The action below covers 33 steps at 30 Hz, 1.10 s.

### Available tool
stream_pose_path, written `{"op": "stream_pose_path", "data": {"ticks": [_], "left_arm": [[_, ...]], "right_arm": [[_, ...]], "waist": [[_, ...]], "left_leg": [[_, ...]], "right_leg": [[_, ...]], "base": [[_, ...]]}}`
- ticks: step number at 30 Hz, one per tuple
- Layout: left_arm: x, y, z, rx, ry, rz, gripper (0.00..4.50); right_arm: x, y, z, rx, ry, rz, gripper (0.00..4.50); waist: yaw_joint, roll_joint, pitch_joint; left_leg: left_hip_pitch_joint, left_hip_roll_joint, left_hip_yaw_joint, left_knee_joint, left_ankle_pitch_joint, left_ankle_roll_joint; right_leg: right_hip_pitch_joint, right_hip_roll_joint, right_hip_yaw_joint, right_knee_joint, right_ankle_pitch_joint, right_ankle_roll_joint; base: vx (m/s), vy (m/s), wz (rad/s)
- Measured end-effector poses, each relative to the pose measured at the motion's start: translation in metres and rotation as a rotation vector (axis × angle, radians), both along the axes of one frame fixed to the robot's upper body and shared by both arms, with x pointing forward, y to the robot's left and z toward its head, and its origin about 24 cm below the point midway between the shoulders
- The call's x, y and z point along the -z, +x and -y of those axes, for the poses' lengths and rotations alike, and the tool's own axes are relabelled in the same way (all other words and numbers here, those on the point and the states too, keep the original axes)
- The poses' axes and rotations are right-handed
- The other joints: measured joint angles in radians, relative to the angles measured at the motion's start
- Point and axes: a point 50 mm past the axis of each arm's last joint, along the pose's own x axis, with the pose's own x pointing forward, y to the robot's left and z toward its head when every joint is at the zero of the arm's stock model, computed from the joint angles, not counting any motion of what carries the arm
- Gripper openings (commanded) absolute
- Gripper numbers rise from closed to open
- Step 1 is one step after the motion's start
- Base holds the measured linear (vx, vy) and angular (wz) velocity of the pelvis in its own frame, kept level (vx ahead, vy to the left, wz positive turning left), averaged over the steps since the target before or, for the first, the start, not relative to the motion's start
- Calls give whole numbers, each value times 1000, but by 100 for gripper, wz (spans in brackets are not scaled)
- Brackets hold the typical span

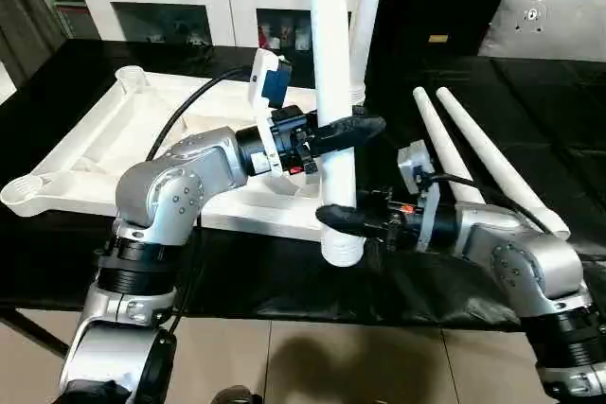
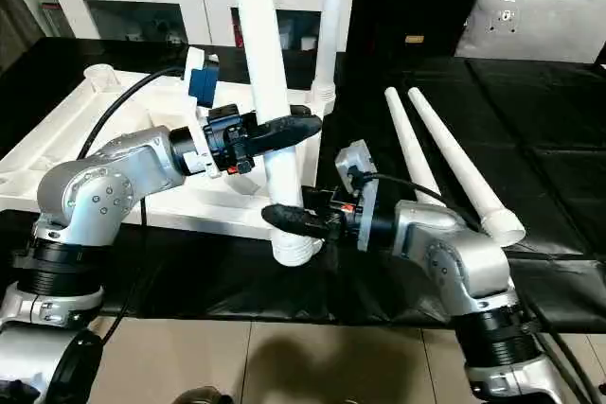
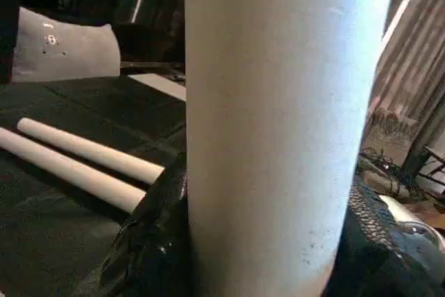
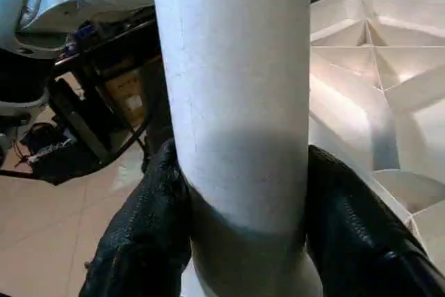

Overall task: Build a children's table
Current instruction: Pick table leg

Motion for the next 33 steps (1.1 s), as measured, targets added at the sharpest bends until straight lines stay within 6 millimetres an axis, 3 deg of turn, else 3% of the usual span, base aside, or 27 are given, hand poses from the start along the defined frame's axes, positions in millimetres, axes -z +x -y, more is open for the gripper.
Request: {"op": "stream_pose_path", "data": {"ticks": [8,9,13,15,20,26,33], "left_arm": [[1,3,0,-52,19,6,182],[1,4,0,-66,24,17,238],[2,7,2,-134,42,54,258],[3,9,3,-182,77,102,296],[6,15,3,-319,121,161,304],[17,11,22,-438,163,212,304],[9,14,34,-650,118,285,304]], "right_arm": [[3,2,-7,39,5,2,190],[4,3,-9,55,5,4,189],[3,8,-13,146,-6,38,189],[3,12,-13,202,-11,62,189],[2,22,-11,336,-29,110,188],[-6,34,-26,507,-15,210,188],[-3,40,-34,638,-26,268,188]], "waist": [[-1,-1,1],[-1,-1,1],[-2,-3,1],[-2,-4,2],[-4,-5,3],[-15,-7,4],[-25,-8,4]], "left_leg": [[0,0,0,0,0,0],[0,0,0,0,0,0],[0,0,0,0,0,0],[0,0,0,0,0,-1],[0,0,0,0,0,-1],[-1,0,0,0,-1,-3],[-2,0,0,0,-1,-3]], "right_leg": [[0,0,0,0,0,0],[0,0,0,0,0,0],[0,0,0,0,0,0],[0,0,0,0,1,1],[0,0,0,0,1,1],[0,0,0,-1,1,1],[-1,0,0,-2,2,3]], "base": [[0,0,0],[0,0,0],[0,0,0],[0,0,0],[0,0,0],[0,0,0],[0,0,0]]}}
